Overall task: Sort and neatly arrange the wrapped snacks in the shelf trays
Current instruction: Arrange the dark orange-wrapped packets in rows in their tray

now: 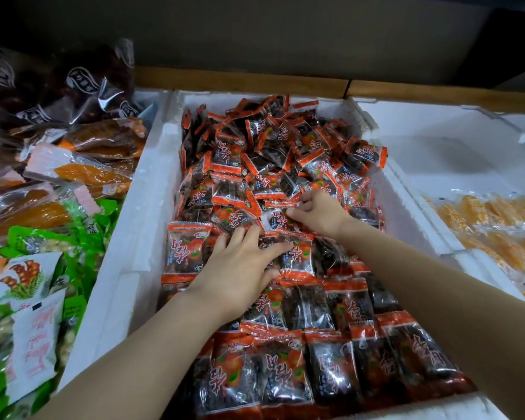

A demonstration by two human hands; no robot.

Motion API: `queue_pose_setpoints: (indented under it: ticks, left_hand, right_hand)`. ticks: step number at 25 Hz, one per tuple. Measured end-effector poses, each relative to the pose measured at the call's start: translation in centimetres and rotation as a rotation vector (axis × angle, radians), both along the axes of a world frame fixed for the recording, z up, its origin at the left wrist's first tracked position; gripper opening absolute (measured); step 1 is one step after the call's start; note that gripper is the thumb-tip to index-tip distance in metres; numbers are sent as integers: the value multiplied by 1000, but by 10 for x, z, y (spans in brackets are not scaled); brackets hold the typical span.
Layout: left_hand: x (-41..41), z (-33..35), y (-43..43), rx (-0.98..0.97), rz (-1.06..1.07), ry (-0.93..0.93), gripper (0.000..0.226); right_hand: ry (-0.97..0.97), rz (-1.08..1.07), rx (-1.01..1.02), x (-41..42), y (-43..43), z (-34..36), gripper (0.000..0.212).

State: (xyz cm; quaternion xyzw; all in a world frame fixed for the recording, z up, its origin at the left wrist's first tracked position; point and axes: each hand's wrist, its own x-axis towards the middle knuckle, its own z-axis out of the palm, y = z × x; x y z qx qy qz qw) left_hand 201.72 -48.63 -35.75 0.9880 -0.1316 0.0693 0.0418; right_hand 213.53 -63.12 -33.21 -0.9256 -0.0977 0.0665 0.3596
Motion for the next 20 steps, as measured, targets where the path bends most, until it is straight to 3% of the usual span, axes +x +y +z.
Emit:
queue_pose_setpoints:
  ticks: [2, 5, 7, 9, 11, 13, 16, 20]
  left_hand:
    - [0, 1, 1, -5, 3, 7, 48]
    - [-1, 3, 1, -43, 7, 17, 48]
    - [0, 8, 0, -275, 50, -31, 50]
    - [3, 19, 1, -691, 144, -111, 55]
    - [7, 28, 5, -1017, 200, -184, 56]
    - [8, 35, 9, -1238, 152, -184, 37]
    - [6, 39, 18, -1364, 141, -249, 22]
    - [5, 46, 39, -1462, 276, -352, 14]
  right_hand:
    - [69, -2, -20, 5, 11, 0, 61]
    - [39, 24, 0, 8, 16, 4, 15]
    - [-144, 0, 13, 4, 13, 17, 23]
    - [-318, -6, 166, -9, 12, 38, 9]
    - [-268, 117, 370, -26, 14, 55, 15]
    - [-112, 269, 460, -41, 19, 64, 23]
    - [-26, 344, 525, -42, 30, 63, 22]
    - [-210, 212, 214, -12, 56, 39, 40]
